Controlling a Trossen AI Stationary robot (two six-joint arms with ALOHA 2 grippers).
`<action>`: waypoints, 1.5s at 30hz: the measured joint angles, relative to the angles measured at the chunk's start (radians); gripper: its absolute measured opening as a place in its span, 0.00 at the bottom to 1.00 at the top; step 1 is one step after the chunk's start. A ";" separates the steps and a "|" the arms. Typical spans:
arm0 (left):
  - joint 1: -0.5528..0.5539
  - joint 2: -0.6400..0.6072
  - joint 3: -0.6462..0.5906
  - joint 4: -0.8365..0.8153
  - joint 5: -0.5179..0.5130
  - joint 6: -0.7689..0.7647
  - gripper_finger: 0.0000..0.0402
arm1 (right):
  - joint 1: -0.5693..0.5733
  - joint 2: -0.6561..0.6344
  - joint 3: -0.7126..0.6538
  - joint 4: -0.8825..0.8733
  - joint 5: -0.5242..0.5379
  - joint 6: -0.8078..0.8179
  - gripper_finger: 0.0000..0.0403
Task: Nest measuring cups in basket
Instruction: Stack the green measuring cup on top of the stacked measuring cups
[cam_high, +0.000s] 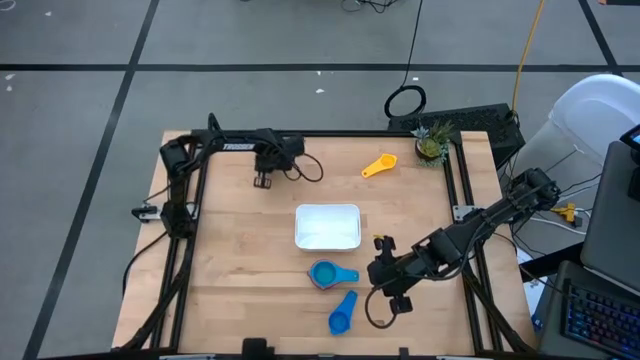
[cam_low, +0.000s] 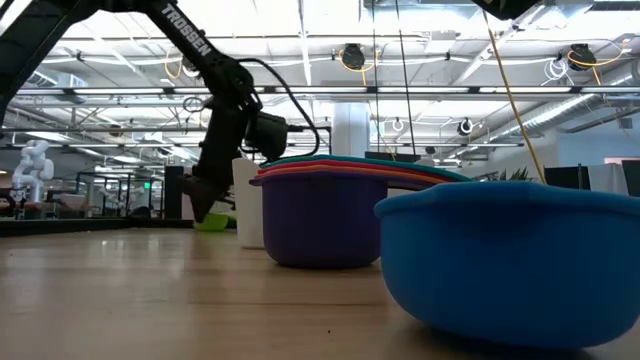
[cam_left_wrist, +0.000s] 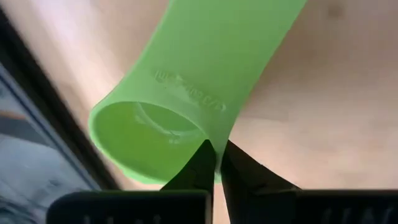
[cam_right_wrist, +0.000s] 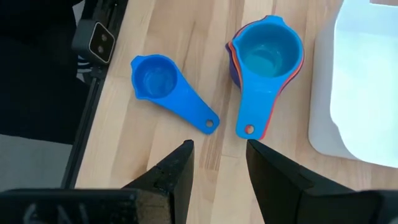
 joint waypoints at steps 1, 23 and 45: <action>-0.016 0.002 0.009 -0.035 0.010 -0.066 0.03 | 0.000 0.000 0.000 -0.001 0.000 -0.006 0.34; -0.727 -0.407 0.029 -0.050 0.263 -1.105 0.02 | 0.005 0.000 0.000 -0.091 -0.031 0.040 0.34; -0.938 0.060 0.549 -0.028 0.281 -1.291 0.02 | 0.023 -0.144 0.000 -0.131 -0.047 0.122 0.34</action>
